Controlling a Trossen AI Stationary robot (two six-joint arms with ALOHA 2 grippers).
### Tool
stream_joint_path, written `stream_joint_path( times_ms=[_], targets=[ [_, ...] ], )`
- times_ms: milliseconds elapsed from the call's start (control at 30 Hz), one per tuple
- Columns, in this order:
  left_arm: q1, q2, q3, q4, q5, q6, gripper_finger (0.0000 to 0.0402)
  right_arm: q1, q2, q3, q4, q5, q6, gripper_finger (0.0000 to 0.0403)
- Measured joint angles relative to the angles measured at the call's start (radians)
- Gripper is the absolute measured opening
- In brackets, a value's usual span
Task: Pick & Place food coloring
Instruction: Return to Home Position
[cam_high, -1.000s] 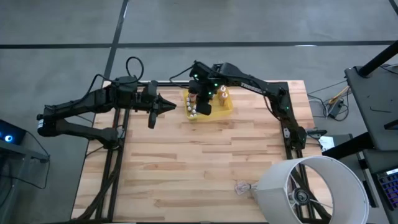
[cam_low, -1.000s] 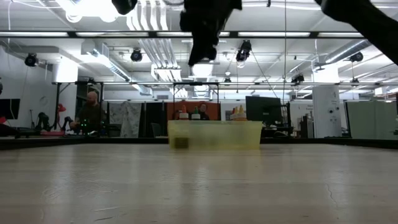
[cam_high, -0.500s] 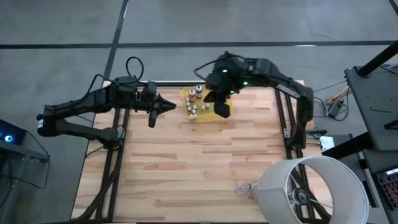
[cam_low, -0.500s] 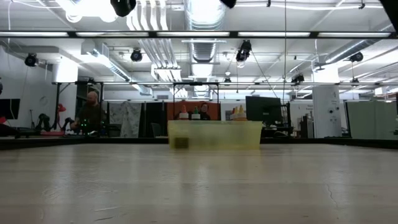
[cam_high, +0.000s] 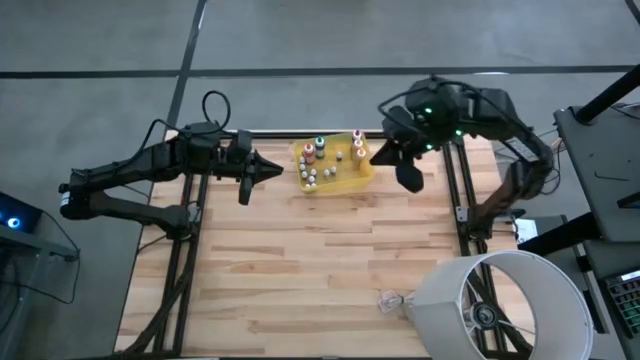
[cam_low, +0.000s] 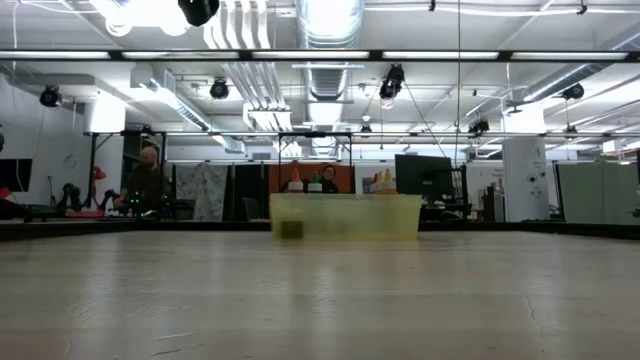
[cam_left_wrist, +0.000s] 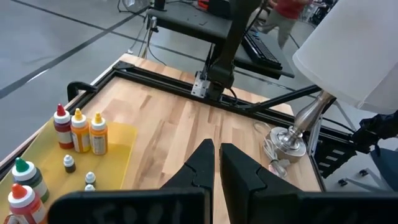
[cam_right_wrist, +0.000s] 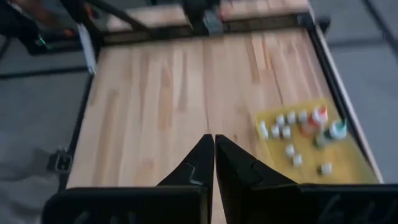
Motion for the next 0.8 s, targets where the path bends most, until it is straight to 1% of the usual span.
stream_joint_path(
  times_ms=[167,367,433,600,733,800],
  targets=[
    [0.000,0.000,0.000,0.016,0.000,-0.004,0.0000,0.037,-0.096,-0.153,0.225,0.001,0.002,0.0009],
    [0.000,-0.002,-0.001,0.056,-0.003,0.025,0.0000,0.049,-0.225,-0.432,0.473,0.002,0.046,0.0009],
    [0.000,-0.002,-0.013,0.099,-0.002,0.033,0.0000,0.049,-0.270,-0.531,0.538,0.003,0.058,0.0009],
    [0.000,-0.022,-0.108,0.277,0.005,0.035,0.0000,0.049,-0.403,-0.764,0.713,0.017,0.090,0.0009],
    [0.000,-0.053,-0.211,0.347,0.005,0.024,0.0000,0.049,-0.515,-0.946,0.842,0.023,0.107,0.0009],
    [0.000,-0.075,-0.257,0.373,0.005,0.024,0.0000,0.049,-0.577,-1.032,0.896,0.043,0.115,0.0009]
  ],
)
